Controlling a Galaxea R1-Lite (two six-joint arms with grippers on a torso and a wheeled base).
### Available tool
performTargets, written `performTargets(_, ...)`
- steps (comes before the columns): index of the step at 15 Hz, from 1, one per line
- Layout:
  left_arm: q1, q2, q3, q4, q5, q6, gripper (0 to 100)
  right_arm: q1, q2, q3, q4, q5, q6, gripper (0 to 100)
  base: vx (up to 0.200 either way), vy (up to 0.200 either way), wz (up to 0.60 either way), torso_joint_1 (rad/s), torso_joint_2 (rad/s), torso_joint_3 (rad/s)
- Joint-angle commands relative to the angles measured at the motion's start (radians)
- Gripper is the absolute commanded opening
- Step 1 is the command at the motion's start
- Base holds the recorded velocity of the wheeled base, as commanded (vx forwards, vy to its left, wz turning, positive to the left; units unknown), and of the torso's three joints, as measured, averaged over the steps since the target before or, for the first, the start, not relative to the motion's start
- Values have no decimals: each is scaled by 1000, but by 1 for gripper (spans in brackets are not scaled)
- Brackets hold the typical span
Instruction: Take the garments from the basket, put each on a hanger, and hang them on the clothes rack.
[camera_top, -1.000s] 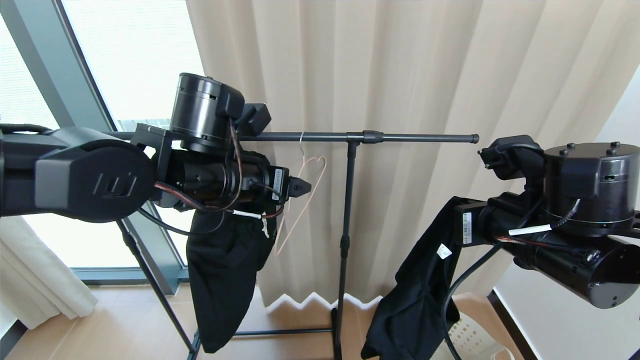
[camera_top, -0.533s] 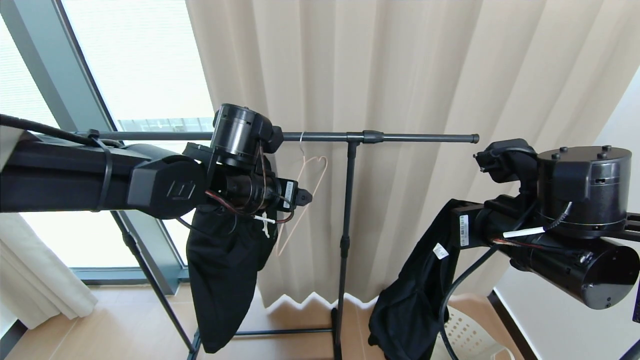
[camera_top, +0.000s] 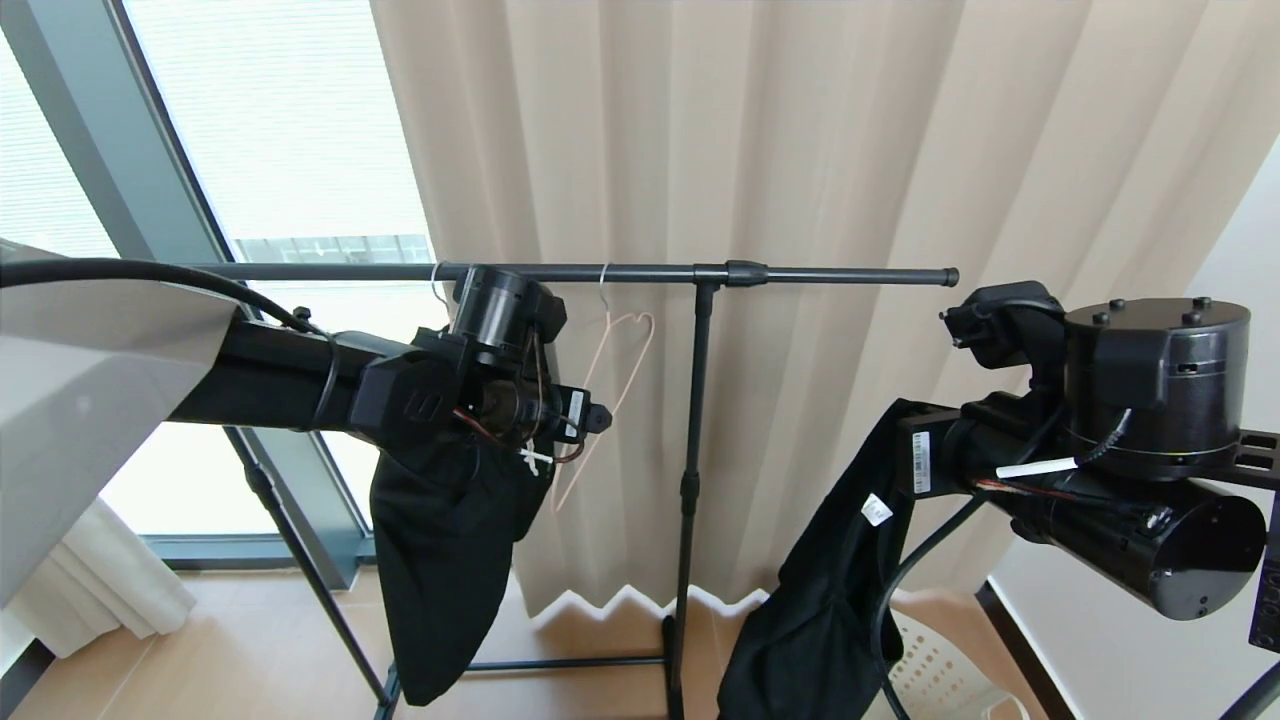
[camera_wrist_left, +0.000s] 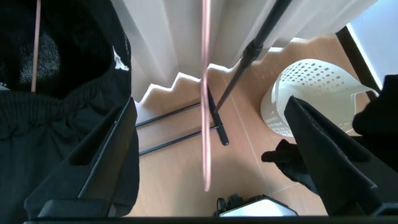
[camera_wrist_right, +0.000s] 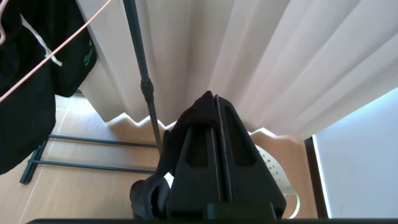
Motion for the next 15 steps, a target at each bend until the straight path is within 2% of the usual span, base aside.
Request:
performTargets(1, 5, 31, -4, -2, 0, 1, 100, 0, 4, 0, 0, 0, 0, 0, 0, 0, 0, 0, 0, 0)
performTargets(15, 25, 123, -67, -23, 0, 0, 100, 0, 24, 3, -22, 1, 1, 0, 0, 0, 0, 0, 0, 0)
